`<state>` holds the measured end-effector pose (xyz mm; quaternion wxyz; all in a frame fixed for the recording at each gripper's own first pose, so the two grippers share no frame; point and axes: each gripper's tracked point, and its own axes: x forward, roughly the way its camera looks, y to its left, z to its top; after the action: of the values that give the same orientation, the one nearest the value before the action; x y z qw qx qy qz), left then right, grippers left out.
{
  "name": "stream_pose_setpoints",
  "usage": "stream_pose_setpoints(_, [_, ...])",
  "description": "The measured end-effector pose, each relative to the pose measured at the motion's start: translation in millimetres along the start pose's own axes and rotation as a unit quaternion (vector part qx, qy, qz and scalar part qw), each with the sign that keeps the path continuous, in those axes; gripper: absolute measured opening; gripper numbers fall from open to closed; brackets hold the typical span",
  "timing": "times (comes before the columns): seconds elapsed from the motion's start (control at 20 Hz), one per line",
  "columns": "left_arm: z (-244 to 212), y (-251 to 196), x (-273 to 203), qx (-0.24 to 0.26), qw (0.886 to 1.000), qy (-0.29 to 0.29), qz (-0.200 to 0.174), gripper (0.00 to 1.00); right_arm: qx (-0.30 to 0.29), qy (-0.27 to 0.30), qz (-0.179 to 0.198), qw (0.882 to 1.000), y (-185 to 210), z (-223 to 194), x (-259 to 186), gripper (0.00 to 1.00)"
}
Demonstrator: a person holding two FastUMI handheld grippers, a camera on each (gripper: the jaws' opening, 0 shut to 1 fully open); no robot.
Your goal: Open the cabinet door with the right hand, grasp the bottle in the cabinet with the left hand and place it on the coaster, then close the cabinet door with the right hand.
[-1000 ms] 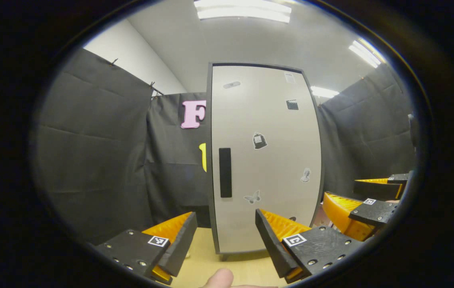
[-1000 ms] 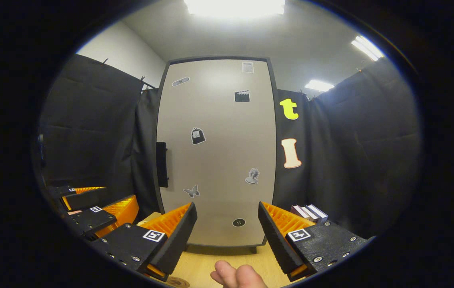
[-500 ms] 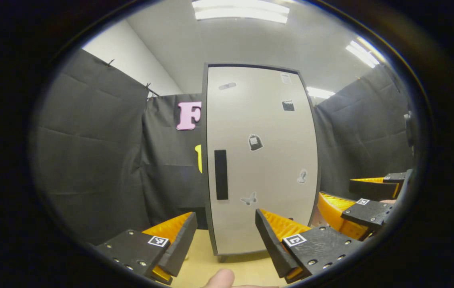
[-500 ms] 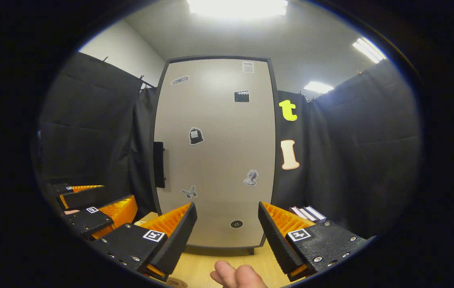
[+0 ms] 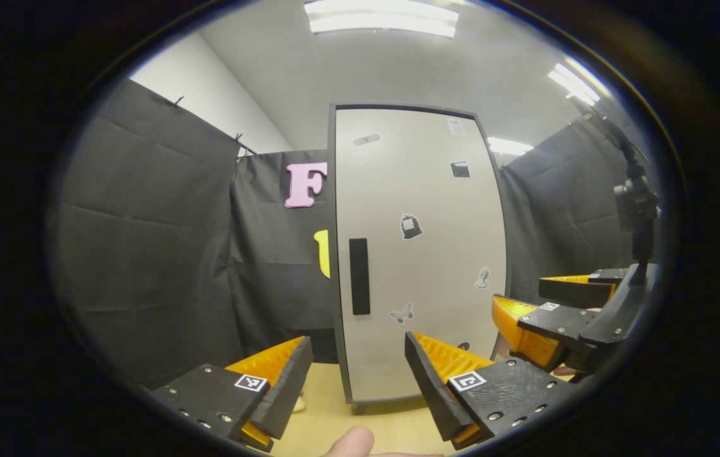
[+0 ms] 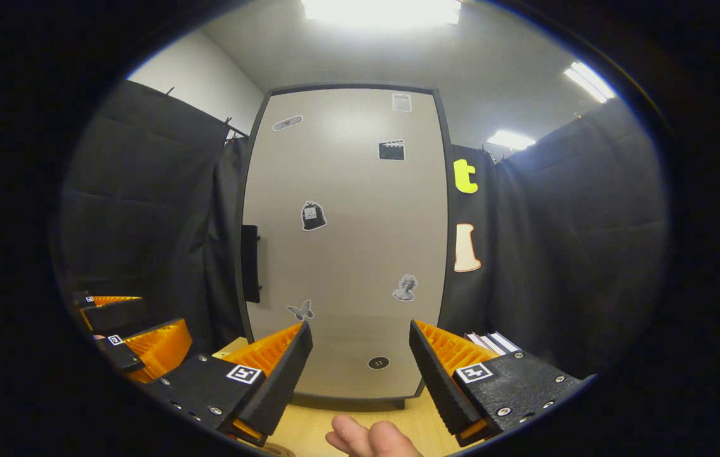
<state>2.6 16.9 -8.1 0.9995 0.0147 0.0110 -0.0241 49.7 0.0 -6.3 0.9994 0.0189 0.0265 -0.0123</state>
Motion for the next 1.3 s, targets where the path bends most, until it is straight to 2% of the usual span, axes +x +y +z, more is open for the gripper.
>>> stream_pose_setpoints(0.3, [-6, 21, -26, -0.001, 1.000, 0.011, 0.009, 0.87, -0.003, -0.007, 0.032, 0.999, 38, 10, 39, 0.95])
stream_pose_setpoints(0.6, [-20, 70, -45, 0.006, 0.998, 0.033, 0.062, 0.87, 0.010, -0.008, 0.068, 0.998, 92, 20, 83, 0.95])
stream_pose_setpoints(0.65, [-22, 78, -46, 0.005, 0.997, 0.037, 0.072, 0.89, 0.011, -0.008, 0.078, 0.997, 105, 21, 90, 0.95])
stream_pose_setpoints(0.85, [-29, 111, -62, 0.008, 0.993, 0.046, 0.110, 0.88, 0.014, 0.015, 0.100, 0.995, 146, 13, 119, 0.95])
stream_pose_setpoints(1.05, [-30, 130, -65, 0.010, 0.991, 0.047, 0.126, 0.88, 0.017, 0.041, 0.091, 0.995, 168, -1, 153, 0.95])
stream_pose_setpoints(1.15, [-32, 137, -66, 0.014, 0.990, 0.050, 0.129, 0.88, 0.022, 0.047, 0.086, 0.995, 173, -5, 167, 0.88])
stream_pose_setpoints(1.2, [-33, 140, -66, 0.014, 0.990, 0.050, 0.131, 0.88, 0.029, 0.053, 0.085, 0.995, 176, -6, 166, 0.73])
stream_pose_setpoints(1.25, [-35, 143, -67, 0.013, 0.990, 0.052, 0.132, 0.88, 0.038, 0.054, 0.097, 0.993, 185, -8, 166, 0.65])
stream_pose_setpoints(1.3, [-36, 145, -67, 0.011, 0.990, 0.054, 0.132, 0.88, 0.030, 0.047, 0.090, 0.994, 183, -6, 163, 0.45])
